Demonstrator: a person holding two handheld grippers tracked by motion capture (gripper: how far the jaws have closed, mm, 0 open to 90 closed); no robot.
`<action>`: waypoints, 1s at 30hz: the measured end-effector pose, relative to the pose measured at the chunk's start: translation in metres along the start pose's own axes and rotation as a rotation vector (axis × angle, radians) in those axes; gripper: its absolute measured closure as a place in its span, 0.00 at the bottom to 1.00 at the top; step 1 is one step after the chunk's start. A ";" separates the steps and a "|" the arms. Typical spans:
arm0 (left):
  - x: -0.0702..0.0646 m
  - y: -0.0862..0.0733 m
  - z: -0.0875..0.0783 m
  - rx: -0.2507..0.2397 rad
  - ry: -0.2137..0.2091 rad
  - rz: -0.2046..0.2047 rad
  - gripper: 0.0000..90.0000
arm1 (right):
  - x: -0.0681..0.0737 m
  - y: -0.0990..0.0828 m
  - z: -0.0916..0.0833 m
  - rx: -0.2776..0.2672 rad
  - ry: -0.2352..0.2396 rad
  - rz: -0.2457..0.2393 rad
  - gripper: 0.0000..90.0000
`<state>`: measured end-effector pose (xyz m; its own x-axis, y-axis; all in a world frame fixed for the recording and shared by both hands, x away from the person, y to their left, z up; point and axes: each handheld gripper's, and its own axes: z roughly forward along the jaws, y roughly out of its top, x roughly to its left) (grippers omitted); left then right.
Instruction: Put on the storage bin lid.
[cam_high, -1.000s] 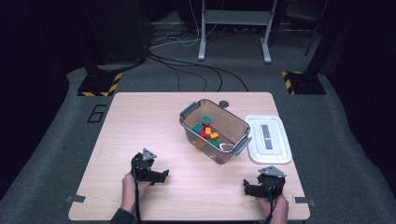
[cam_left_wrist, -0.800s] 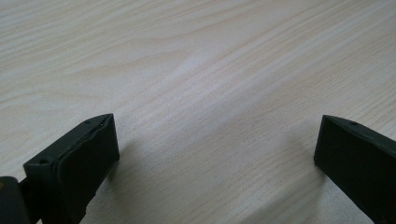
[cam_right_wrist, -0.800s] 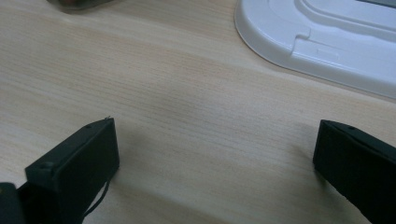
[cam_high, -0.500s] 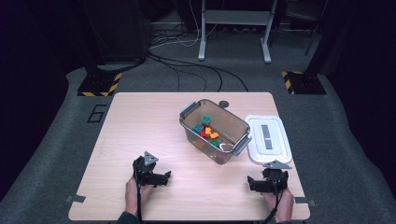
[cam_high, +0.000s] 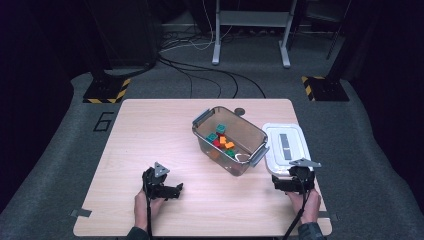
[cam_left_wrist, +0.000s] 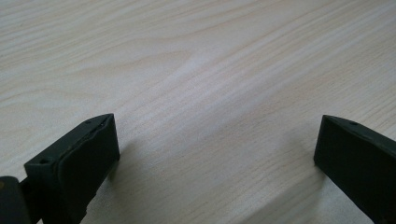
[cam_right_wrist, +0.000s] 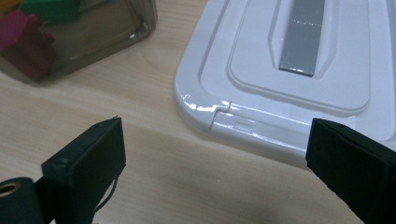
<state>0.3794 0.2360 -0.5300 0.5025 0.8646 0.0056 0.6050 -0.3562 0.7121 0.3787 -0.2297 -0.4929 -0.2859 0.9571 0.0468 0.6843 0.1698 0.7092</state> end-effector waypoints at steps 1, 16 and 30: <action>0.000 0.000 0.000 0.000 0.000 0.001 0.00 | -0.002 0.002 0.001 -0.005 -0.005 -0.007 0.04; 0.000 0.000 0.000 0.000 -0.001 0.000 0.00 | -0.023 0.037 0.013 -0.035 -0.017 -0.006 0.04; 0.000 0.000 0.000 0.000 -0.001 0.003 0.00 | -0.042 0.063 0.034 -0.053 -0.045 0.012 0.05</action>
<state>0.3795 0.2362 -0.5299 0.5049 0.8632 0.0065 0.6038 -0.3586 0.7119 0.4568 -0.2512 -0.4745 -0.2469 0.9687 0.0245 0.6505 0.1469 0.7452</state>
